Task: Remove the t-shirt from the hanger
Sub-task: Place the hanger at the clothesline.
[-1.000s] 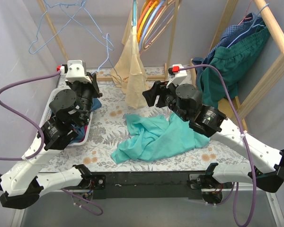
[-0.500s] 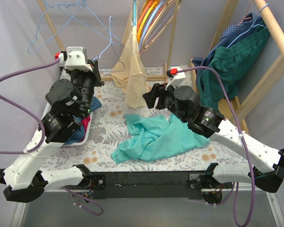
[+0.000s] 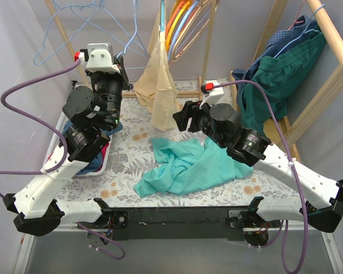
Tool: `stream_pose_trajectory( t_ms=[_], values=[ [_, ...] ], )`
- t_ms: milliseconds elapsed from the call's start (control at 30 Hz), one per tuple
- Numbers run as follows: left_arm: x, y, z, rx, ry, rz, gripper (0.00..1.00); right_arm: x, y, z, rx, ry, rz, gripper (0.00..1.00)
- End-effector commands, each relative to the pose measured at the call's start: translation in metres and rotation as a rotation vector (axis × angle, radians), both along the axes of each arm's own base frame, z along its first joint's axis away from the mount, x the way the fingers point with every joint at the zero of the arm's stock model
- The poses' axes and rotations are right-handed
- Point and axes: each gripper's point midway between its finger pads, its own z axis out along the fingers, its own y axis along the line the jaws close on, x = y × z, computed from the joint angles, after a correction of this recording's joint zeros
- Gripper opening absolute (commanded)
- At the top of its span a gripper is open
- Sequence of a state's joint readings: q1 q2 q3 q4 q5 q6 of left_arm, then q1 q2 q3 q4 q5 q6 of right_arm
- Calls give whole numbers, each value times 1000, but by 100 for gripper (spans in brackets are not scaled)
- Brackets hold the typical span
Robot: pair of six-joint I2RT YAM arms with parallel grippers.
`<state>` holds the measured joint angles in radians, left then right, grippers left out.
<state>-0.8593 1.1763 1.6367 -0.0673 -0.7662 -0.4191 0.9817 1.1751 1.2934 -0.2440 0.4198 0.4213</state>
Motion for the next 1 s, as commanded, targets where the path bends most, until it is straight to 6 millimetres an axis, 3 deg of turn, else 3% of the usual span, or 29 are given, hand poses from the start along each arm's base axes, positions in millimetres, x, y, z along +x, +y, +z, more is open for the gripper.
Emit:
stream_pose_trajectory(
  t_ms=[0,267,500,600,633,800,967],
  values=[
    [-12,10,30,-56,-81,-17,0,2,-3,3,0,-16,-12,70],
    [-10,5,59,-69,-154,-16,0,4,1,0,-9,-12,-8,70],
    [9,-5,69,-17,-193,65,0,4,5,-4,-14,-4,5,70],
    [22,-15,71,5,-187,77,0,4,4,-4,-14,-5,3,70],
    [34,-28,61,30,-159,70,0,3,4,-3,-9,-6,5,70],
    [60,-31,50,29,-129,78,0,1,1,-1,0,-12,5,70],
    [73,-27,48,20,-133,92,0,0,-4,0,-4,-21,-3,70]
  ],
)
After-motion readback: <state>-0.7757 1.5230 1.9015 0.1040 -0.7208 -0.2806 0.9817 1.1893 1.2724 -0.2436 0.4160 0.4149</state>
